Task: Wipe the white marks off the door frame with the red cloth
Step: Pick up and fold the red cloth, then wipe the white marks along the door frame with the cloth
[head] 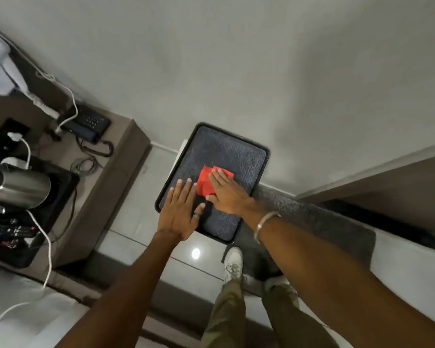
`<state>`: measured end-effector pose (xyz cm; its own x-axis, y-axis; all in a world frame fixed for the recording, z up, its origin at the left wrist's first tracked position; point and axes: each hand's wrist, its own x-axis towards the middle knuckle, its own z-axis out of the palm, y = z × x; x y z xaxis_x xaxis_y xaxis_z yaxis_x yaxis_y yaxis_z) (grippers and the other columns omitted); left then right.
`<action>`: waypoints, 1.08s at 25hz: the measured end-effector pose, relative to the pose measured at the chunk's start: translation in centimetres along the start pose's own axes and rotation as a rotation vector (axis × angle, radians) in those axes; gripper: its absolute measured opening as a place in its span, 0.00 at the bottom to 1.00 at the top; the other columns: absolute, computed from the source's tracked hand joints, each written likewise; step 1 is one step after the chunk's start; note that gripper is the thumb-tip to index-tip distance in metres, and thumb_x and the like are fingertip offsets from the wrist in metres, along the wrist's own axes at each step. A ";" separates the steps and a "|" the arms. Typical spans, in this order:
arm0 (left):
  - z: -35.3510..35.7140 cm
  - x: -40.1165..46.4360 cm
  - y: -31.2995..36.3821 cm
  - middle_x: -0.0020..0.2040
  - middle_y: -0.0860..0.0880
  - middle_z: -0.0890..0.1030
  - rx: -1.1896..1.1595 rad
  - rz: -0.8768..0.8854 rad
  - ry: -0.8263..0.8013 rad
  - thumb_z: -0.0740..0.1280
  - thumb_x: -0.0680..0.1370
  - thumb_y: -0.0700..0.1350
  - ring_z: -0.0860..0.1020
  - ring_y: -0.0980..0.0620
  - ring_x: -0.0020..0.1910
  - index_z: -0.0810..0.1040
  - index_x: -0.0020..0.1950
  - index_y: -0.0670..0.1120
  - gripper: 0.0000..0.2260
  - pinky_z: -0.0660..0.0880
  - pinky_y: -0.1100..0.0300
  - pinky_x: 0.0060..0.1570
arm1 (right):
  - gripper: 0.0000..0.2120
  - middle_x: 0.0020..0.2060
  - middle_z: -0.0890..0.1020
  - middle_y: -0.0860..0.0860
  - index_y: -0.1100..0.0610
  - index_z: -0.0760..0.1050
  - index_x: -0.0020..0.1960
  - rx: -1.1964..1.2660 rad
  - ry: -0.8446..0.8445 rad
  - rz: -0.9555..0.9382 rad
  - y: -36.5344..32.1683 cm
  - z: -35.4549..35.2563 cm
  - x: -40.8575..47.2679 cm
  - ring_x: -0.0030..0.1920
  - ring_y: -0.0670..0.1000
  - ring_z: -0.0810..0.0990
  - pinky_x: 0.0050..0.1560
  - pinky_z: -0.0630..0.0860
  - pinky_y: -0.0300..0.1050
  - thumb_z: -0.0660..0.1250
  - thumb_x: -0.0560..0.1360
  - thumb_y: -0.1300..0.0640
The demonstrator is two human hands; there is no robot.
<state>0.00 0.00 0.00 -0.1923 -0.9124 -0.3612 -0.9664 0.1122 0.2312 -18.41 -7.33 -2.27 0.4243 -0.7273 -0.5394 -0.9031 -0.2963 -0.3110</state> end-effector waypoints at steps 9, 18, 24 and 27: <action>-2.9 0.7 1.5 0.86 0.43 0.51 -0.101 -0.033 0.196 0.50 0.87 0.57 0.43 0.45 0.85 0.54 0.85 0.44 0.29 0.38 0.52 0.81 | 0.08 0.45 0.83 0.59 0.59 0.82 0.52 0.500 0.173 0.276 -2.1 -4.8 0.9 0.45 0.61 0.81 0.48 0.78 0.49 0.69 0.74 0.57; -20.8 2.7 18.5 0.85 0.43 0.54 -0.162 0.513 0.459 0.49 0.85 0.61 0.47 0.44 0.85 0.56 0.84 0.44 0.32 0.43 0.48 0.84 | 0.15 0.50 0.88 0.58 0.62 0.76 0.64 2.162 0.516 0.183 2.7 -18.4 -19.8 0.48 0.56 0.88 0.45 0.86 0.50 0.69 0.78 0.62; -32.1 2.9 34.3 0.86 0.43 0.54 -0.027 0.987 0.718 0.47 0.85 0.61 0.46 0.44 0.85 0.57 0.84 0.43 0.32 0.45 0.47 0.84 | 0.13 0.52 0.88 0.50 0.50 0.81 0.59 1.818 1.287 0.074 8.3 -27.2 -35.2 0.56 0.56 0.86 0.49 0.85 0.48 0.73 0.77 0.62; -36.3 2.4 40.0 0.85 0.42 0.55 -0.005 1.057 0.847 0.51 0.85 0.59 0.48 0.42 0.85 0.58 0.84 0.43 0.31 0.48 0.44 0.84 | 0.23 0.58 0.86 0.40 0.42 0.78 0.65 1.333 1.806 0.080 10.8 -29.7 -41.1 0.62 0.47 0.84 0.61 0.83 0.44 0.71 0.78 0.66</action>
<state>-32.95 -12.02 41.15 -0.6719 -0.3519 0.6517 -0.4219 0.9050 0.0536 -47.53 1.01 39.77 -0.7871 -0.5671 0.2428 -0.0332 -0.3540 -0.9347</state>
